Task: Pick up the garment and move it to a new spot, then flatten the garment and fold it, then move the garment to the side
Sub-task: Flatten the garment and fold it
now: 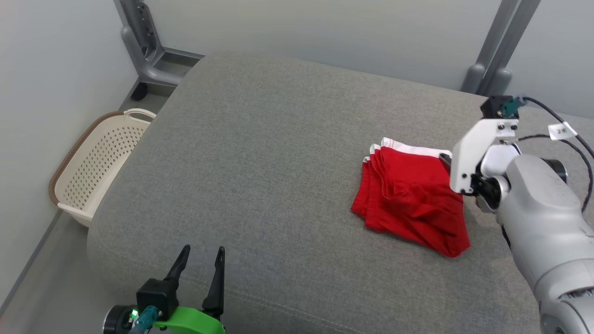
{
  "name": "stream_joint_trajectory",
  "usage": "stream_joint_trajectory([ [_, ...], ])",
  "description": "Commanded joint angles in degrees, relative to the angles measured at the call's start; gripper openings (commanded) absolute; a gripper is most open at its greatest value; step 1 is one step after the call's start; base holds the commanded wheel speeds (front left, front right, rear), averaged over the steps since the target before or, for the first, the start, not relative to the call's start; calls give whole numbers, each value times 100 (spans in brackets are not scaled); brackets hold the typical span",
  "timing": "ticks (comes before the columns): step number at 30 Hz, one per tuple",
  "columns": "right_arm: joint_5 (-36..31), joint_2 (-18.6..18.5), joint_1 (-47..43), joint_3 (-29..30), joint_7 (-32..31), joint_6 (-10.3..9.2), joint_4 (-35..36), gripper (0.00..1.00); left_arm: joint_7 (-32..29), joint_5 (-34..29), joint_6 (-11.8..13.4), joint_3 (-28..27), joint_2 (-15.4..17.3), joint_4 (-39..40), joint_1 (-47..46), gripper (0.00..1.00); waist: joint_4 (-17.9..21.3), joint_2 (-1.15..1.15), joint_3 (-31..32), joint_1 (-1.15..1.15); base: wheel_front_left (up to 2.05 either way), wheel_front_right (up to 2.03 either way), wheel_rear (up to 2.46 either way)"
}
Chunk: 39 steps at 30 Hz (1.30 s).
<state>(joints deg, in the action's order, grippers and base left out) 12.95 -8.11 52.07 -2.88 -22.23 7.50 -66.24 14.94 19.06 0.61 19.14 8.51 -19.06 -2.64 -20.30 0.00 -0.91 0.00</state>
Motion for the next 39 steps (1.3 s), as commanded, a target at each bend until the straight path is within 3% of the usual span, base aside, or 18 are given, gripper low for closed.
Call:
stream_joint_trajectory([
  [1, -82, -137, -202, 19, 107, -3, -44, 100, 8, 34, 41, 11, 48, 16, 70, 100, 120, 0, 105, 0, 0, 0, 0],
  [6, -107, -353, -638, 92, 378, -3, -109, 100, 6, 60, 57, 33, 52, 67, 87, 100, 191, 0, 75, 0, 0, 0, 0],
  [13, 8, -257, -1027, 108, 605, -3, -39, 100, 8, 98, 87, 13, 83, 112, 40, 100, 285, 0, -46, 0, 0, 0, 0],
  [14, -1, -228, -1045, 86, 628, -3, -16, 81, 9, 103, 89, 13, 88, 112, 25, 100, 289, 0, -59, 0, 0, 0, 0],
  [15, -25, -205, -1052, 49, 637, -3, 15, 45, 9, 107, 93, 15, 91, 114, 7, 100, 292, 0, -73, 0, 0, 0, 0],
  [16, -44, -170, -1057, 7, 646, -3, 46, 0, 10, 102, 94, 18, 90, 115, -7, 100, 293, 0, -85, 0, 0, 0, 0],
  [39, 22, 359, -1398, -645, 340, -3, 470, 0, 27, 190, 147, 7, 131, 71, 8, 100, 123, 0, -12, 0, 0, 0, 0],
])
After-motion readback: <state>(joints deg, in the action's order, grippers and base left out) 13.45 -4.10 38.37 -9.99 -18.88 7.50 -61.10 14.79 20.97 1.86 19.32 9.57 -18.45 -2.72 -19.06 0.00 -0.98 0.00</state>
